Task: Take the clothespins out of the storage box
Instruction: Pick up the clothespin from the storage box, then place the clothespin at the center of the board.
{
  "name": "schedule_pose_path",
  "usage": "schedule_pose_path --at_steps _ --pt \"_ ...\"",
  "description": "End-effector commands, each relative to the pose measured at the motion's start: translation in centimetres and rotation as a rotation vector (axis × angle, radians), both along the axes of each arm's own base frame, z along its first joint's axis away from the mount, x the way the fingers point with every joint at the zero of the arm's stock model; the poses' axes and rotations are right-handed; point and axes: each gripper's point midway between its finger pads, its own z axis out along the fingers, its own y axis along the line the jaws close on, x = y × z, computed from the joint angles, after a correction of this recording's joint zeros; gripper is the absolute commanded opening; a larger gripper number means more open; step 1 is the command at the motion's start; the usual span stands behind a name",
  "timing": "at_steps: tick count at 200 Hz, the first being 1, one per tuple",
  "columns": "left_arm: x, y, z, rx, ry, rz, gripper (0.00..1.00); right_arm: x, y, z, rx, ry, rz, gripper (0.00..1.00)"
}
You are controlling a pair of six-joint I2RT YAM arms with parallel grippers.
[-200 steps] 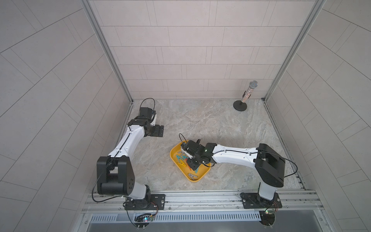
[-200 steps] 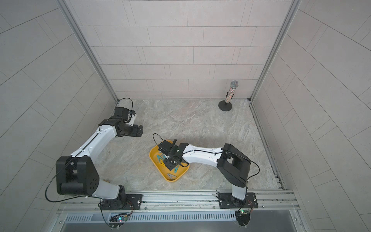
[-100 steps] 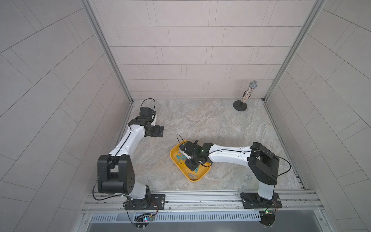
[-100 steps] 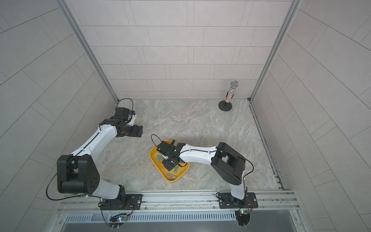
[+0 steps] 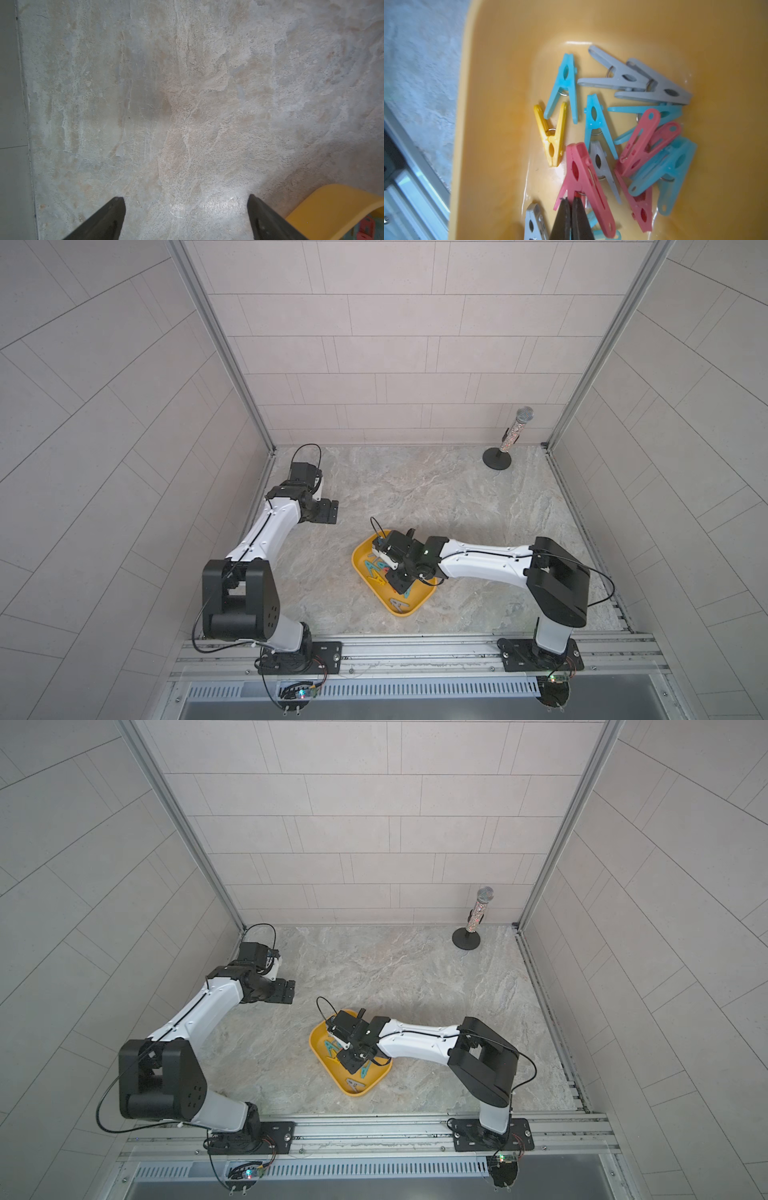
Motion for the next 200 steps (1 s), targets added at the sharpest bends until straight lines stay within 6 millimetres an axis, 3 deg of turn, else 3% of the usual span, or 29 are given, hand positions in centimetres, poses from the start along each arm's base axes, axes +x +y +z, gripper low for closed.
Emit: schedule_pose_path --at_steps 1,49,105,156,200 --pt "0.2 0.5 -0.2 0.014 0.002 0.019 1.00 -0.2 0.2 3.0 0.071 -0.046 0.015 0.00" --pt "0.3 0.9 -0.3 0.038 0.004 0.029 1.00 1.4 -1.0 6.9 0.160 -0.150 -0.076 0.00" --pt "0.2 1.1 -0.2 0.050 -0.001 0.035 1.00 7.1 -5.5 9.8 0.258 -0.125 -0.357 0.00" --pt "0.2 1.3 0.2 0.061 -0.016 0.039 1.00 14.9 -13.1 7.8 0.299 -0.001 -0.722 0.00" --pt "0.2 1.4 0.6 0.066 -0.028 0.038 1.00 20.6 -15.9 5.0 0.312 0.105 -0.860 0.00"
